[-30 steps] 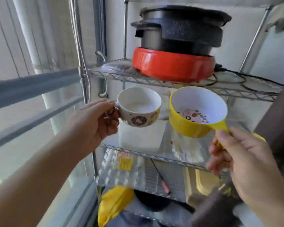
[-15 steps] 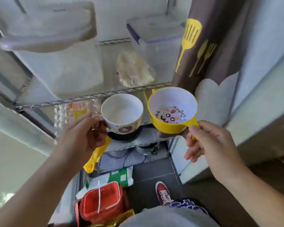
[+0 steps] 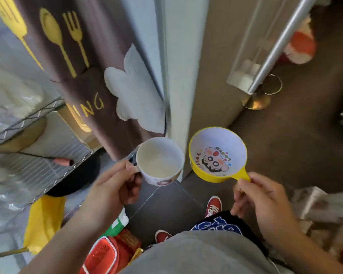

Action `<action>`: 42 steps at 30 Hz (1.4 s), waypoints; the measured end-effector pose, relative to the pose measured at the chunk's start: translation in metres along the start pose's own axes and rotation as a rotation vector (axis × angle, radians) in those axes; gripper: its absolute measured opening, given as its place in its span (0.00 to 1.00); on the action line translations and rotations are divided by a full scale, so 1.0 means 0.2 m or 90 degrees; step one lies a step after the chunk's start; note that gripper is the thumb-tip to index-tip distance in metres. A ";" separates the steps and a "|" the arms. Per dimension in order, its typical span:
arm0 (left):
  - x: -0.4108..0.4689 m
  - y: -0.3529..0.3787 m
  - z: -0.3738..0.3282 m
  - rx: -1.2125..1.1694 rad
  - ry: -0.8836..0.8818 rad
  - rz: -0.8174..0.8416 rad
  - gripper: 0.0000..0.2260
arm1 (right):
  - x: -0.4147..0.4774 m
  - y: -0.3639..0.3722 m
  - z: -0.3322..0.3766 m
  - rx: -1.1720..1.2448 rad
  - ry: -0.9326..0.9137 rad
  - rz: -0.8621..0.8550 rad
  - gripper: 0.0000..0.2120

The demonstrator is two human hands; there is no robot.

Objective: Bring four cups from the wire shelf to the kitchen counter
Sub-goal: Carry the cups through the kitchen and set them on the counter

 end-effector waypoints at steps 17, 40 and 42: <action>0.95 1.54 -0.10 0.149 -0.049 0.315 0.10 | 0.15 -1.31 0.05 0.095 0.028 -0.406 0.14; 2.27 2.88 -0.32 0.216 -0.077 0.290 0.23 | 1.43 -2.57 0.49 0.062 0.028 -0.548 0.12; 2.38 3.10 -0.37 0.227 -0.067 0.323 0.24 | 1.46 -2.68 0.54 0.082 0.023 -0.575 0.13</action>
Point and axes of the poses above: each hand's wrist, its own x-axis towards the middle knuckle, its own y-axis out of the palm, z = x × y, the point moved 3 cm from there along x, towards the middle knuckle, and after that the axes turned 12 degrees about x, right-handed, at the moved point
